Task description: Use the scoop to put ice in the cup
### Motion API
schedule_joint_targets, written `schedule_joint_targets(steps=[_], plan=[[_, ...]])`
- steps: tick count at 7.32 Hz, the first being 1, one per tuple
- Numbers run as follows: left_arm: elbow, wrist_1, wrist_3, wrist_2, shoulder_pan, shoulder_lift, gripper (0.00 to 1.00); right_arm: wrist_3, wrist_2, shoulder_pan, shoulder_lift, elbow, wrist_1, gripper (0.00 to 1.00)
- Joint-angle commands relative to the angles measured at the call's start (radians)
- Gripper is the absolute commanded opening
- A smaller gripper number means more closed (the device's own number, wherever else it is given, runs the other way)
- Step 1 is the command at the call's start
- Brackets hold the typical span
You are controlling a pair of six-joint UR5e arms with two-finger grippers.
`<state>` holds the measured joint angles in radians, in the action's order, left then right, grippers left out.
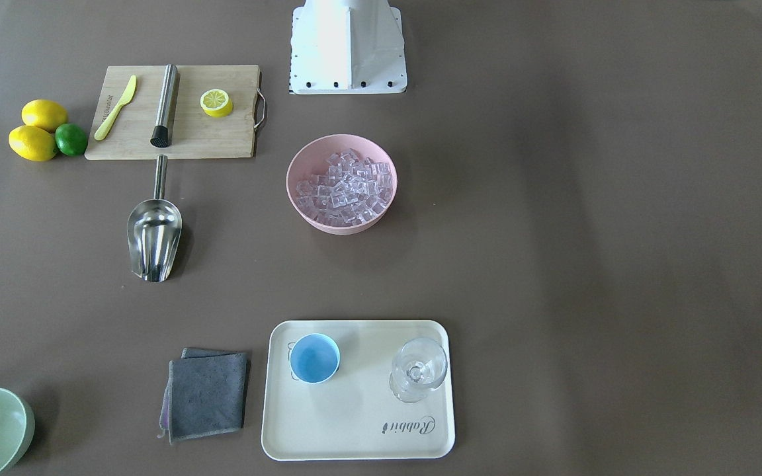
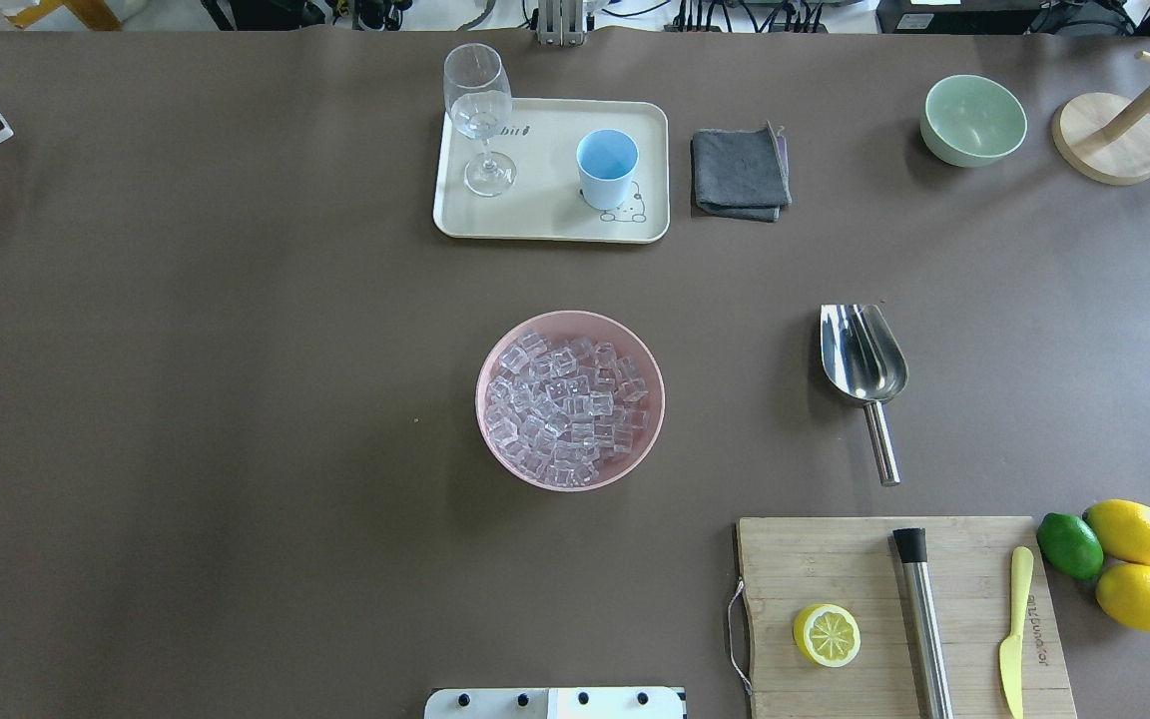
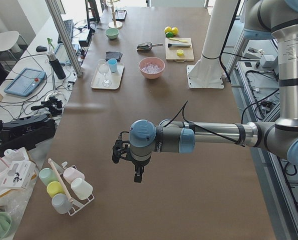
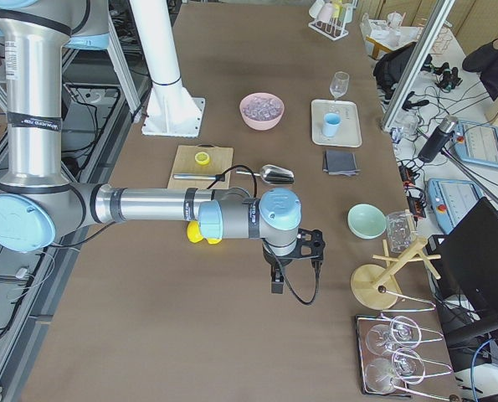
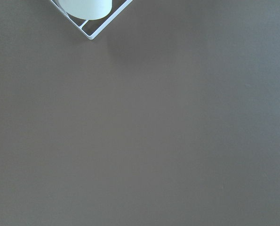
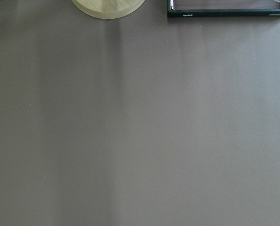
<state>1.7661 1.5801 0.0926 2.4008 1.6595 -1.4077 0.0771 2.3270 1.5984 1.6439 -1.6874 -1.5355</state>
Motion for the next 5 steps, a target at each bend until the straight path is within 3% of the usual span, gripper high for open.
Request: schedule_joint_targets(steps=[1, 5], plan=[[0.000, 0.000, 0.001, 0.000, -0.001, 0.000, 0.98, -0.005, 0.002, 0.000, 0.004, -0.003, 0.001, 1.00], [0.000, 0.001, 0.001, 0.000, -0.020, -0.005, 0.98, -0.003, 0.003, 0.000, -0.006, -0.015, 0.001, 1.00]])
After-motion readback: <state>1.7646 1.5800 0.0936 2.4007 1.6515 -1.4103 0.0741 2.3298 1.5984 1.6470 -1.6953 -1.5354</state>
